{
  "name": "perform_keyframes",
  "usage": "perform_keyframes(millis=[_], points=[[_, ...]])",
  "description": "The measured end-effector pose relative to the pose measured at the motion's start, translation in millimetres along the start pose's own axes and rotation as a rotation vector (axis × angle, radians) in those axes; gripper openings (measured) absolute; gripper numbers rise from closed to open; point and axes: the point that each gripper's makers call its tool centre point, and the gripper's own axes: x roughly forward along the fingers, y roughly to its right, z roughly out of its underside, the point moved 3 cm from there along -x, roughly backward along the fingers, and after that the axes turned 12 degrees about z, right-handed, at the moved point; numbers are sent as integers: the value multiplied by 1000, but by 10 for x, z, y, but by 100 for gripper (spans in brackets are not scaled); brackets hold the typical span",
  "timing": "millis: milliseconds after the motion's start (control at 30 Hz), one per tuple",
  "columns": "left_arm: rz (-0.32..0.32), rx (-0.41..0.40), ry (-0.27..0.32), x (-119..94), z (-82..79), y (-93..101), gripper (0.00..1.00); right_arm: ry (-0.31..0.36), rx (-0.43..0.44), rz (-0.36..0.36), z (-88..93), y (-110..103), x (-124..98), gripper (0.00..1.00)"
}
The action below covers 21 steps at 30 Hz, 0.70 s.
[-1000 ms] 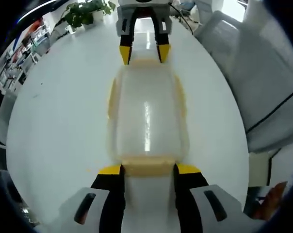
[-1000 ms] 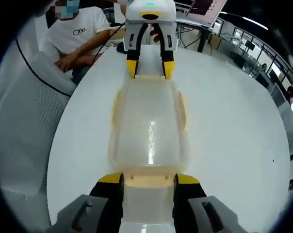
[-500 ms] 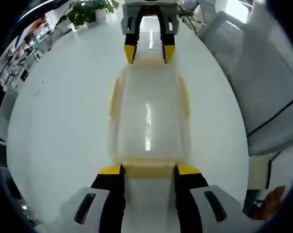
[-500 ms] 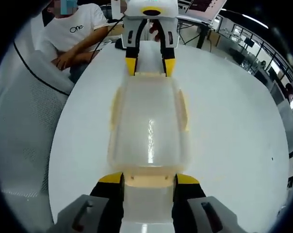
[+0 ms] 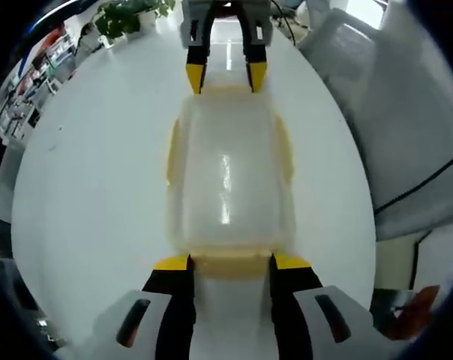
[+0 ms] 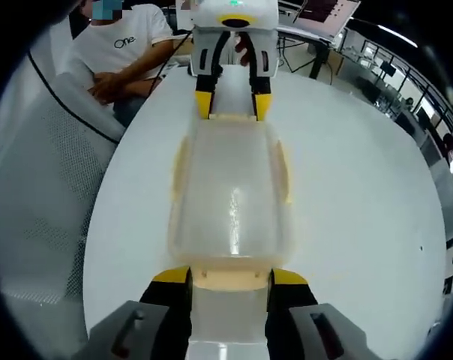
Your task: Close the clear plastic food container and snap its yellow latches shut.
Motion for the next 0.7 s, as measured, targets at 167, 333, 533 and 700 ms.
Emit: perform_keyframes(millis=[167, 333, 533, 700], points=[[-10, -1, 7, -72, -51, 45, 36, 13, -3, 7, -18, -6, -77, 36], [-15, -1, 12, -155, -108, 88, 36, 23, -5, 13, -33, -13, -175, 36], [-19, 2, 11, -268, -177, 156, 36, 38, -10, 15, -78, -9, -327, 36], [-19, 2, 9, -332, -238, 226, 36, 45, -18, 12, -105, -31, -448, 36]])
